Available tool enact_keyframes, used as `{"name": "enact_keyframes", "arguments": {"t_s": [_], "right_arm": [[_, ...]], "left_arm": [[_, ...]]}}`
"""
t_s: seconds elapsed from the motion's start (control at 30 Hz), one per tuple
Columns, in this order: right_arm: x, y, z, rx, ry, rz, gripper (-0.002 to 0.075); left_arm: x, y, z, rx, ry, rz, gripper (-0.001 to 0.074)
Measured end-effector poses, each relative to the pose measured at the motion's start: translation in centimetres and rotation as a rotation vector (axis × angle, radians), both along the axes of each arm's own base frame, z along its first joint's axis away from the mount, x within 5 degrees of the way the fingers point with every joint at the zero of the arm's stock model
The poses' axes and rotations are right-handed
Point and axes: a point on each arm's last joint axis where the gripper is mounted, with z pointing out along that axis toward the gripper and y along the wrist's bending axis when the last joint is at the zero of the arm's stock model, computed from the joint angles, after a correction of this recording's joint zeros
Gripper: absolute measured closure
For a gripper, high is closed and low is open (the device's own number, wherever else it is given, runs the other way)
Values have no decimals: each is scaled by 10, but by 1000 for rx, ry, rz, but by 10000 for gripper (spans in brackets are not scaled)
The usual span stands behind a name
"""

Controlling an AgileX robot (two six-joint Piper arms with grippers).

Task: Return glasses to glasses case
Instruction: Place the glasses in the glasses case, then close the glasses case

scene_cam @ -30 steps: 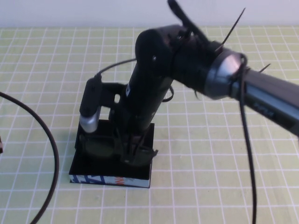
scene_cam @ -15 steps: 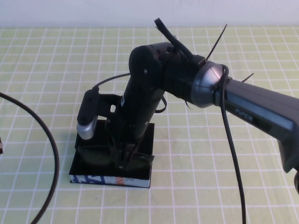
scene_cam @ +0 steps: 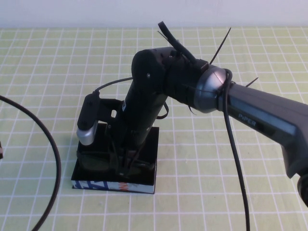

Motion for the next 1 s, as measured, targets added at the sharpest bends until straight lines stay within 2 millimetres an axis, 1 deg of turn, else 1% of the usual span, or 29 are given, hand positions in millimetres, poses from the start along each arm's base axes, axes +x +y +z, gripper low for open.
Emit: {"name": "enact_keyframes", "arguments": {"t_s": [0.13, 0.33, 0.43, 0.53, 0.63, 0.67, 0.73, 0.8, 0.87, 0.93, 1.0], "right_arm": [[2, 2, -8, -8, 7, 0, 706], [3, 2, -8, -5, -2, -4, 609], [3, 2, -8, -6, -4, -3, 593], [6, 2, -5, -13, -35, 0, 589], [10, 1, 13, 0, -92, -28, 597], [12, 1, 19, 9, -105, -50, 607], [19, -2, 38, 54, -124, -119, 648], [26, -7, 54, 92, -133, -186, 699], [33, -14, 69, 133, -127, -263, 722], [41, -24, 78, 166, -100, -340, 733], [49, -33, 80, 177, -63, -401, 738]], "left_arm": [[0, 0, 0, 0, 0, 0, 738], [0, 0, 0, 2, 4, -2, 738], [-1, 0, -1, 31, 12, -30, 738], [-1, 0, -4, 95, 34, -93, 738], [2, -2, -10, 176, 66, -195, 738], [5, -3, -12, 206, 76, -243, 738], [12, -6, -18, 244, 94, -327, 738], [22, -11, -30, 247, 111, -404, 738], [30, -18, -43, 231, 125, -483, 738], [36, -23, -56, 204, 151, -544, 738], [40, -27, -67, 178, 175, -588, 738]]}}
